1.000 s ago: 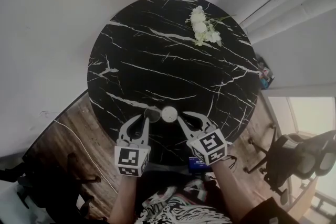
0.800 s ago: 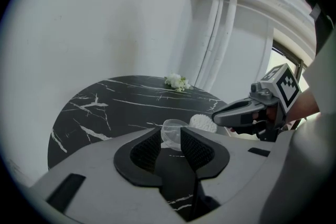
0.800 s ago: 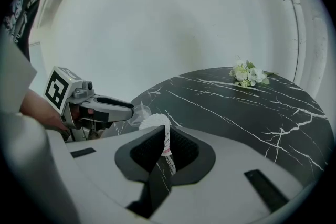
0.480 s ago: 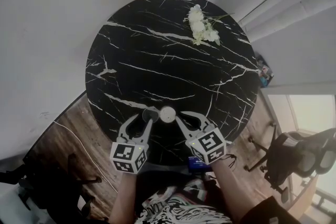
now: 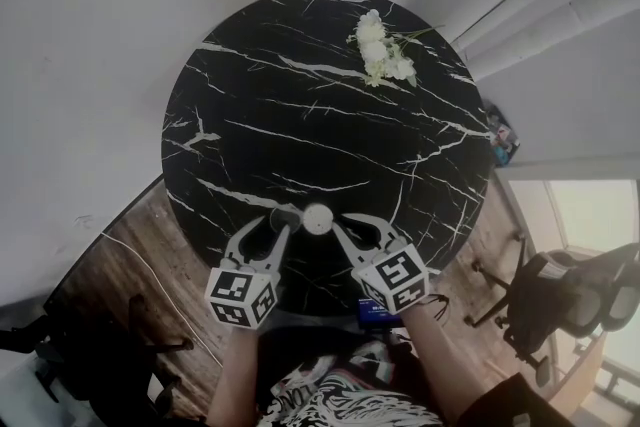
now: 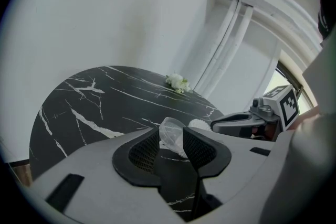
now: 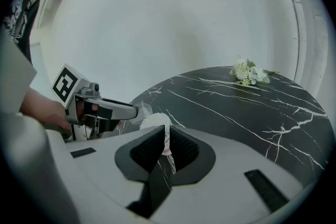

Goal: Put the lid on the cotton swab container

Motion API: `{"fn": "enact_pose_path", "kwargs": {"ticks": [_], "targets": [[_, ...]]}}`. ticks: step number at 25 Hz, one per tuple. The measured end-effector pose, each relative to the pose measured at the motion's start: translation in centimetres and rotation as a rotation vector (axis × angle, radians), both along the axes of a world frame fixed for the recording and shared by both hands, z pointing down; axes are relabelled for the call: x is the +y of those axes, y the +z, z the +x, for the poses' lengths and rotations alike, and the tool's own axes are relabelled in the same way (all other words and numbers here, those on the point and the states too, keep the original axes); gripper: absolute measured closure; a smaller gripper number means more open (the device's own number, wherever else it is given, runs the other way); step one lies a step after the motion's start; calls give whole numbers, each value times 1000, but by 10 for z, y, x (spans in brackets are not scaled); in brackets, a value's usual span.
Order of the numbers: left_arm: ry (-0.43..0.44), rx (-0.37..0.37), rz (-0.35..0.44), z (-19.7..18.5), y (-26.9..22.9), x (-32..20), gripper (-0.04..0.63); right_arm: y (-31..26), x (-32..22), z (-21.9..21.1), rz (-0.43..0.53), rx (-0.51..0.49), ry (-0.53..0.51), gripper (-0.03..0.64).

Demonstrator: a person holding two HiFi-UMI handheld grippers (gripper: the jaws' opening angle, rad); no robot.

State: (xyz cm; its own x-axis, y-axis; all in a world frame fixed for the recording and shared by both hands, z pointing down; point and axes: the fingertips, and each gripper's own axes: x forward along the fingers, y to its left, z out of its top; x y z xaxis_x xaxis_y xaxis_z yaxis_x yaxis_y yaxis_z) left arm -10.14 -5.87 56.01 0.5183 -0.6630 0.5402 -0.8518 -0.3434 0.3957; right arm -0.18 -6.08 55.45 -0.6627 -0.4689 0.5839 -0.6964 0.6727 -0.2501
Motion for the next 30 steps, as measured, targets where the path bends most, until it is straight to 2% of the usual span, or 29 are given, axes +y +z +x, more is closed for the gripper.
{"fn": "enact_pose_path", "kwargs": {"ticks": [11,17,30], "targets": [[-5,29,24,1,-12,-5,454,0,1,0,-20,7,3,597],[30,-4,68,6,-22,-8,454,1,3,0,-26,18,-1,597],[42,17,93,14,-34,-9,455,2,1,1,-30,31,-16,597]]}}
